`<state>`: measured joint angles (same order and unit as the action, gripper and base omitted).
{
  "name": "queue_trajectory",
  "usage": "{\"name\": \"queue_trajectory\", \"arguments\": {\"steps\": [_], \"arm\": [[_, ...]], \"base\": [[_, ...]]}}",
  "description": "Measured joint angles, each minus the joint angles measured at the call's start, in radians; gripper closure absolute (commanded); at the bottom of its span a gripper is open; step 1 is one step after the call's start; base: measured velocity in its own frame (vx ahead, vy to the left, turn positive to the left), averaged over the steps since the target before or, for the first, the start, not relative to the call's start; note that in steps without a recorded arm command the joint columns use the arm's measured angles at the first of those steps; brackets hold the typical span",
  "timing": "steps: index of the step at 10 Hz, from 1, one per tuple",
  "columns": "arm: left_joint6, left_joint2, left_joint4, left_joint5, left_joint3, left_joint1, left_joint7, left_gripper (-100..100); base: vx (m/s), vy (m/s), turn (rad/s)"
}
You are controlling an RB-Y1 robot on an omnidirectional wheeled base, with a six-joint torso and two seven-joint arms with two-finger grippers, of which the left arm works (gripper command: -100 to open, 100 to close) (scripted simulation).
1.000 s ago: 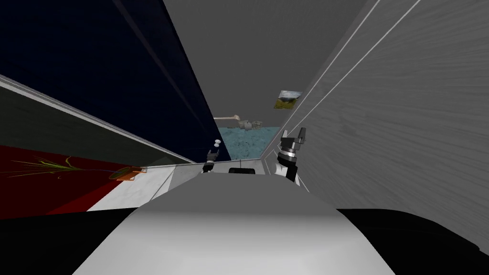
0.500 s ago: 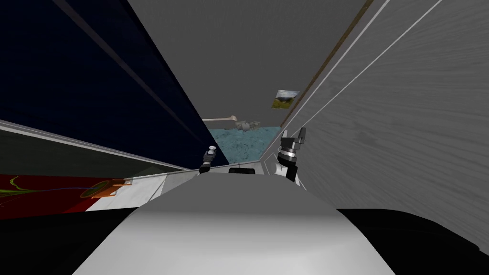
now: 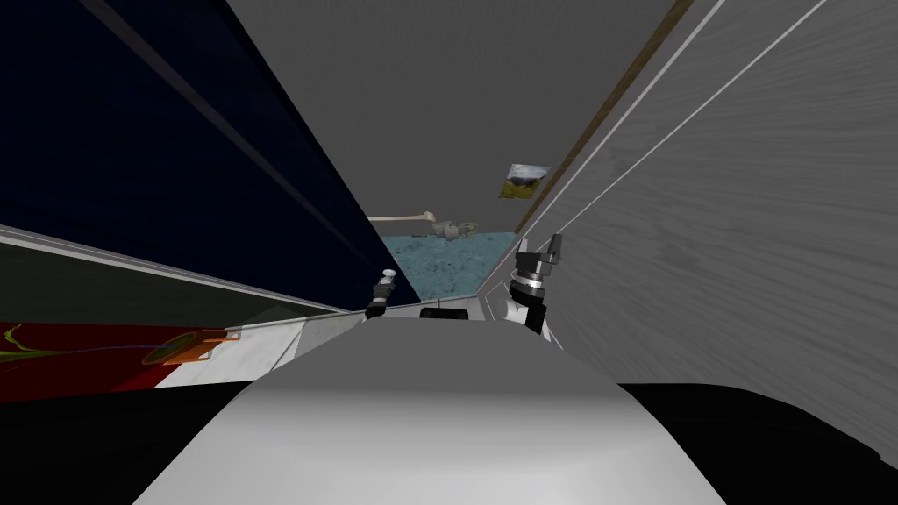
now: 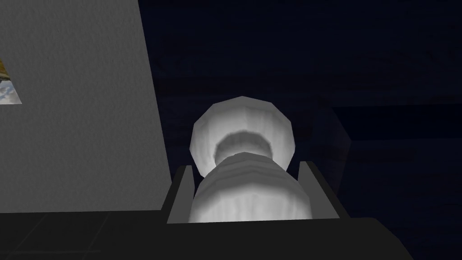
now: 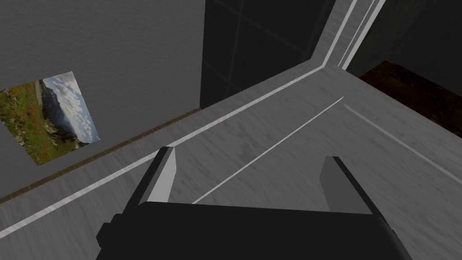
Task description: Pull the door open
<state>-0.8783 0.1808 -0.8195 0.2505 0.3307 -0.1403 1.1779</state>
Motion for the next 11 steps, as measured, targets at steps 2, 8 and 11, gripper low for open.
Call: {"name": "queue_trajectory", "arguments": {"steps": [2,8,11], "arm": [[0.000,-0.001,0.001,0.000,0.000,-0.001,0.000,100],[0.002,0.006,0.008,-0.036,-0.016,0.010,-0.126,100],[0.003,0.008,0.010,-0.060,-0.027,0.014,-0.205,100]], "base": [[-0.006,0.004,-0.012],[-0.032,0.013,-0.036],[-0.039,0.012,-0.035]]}}
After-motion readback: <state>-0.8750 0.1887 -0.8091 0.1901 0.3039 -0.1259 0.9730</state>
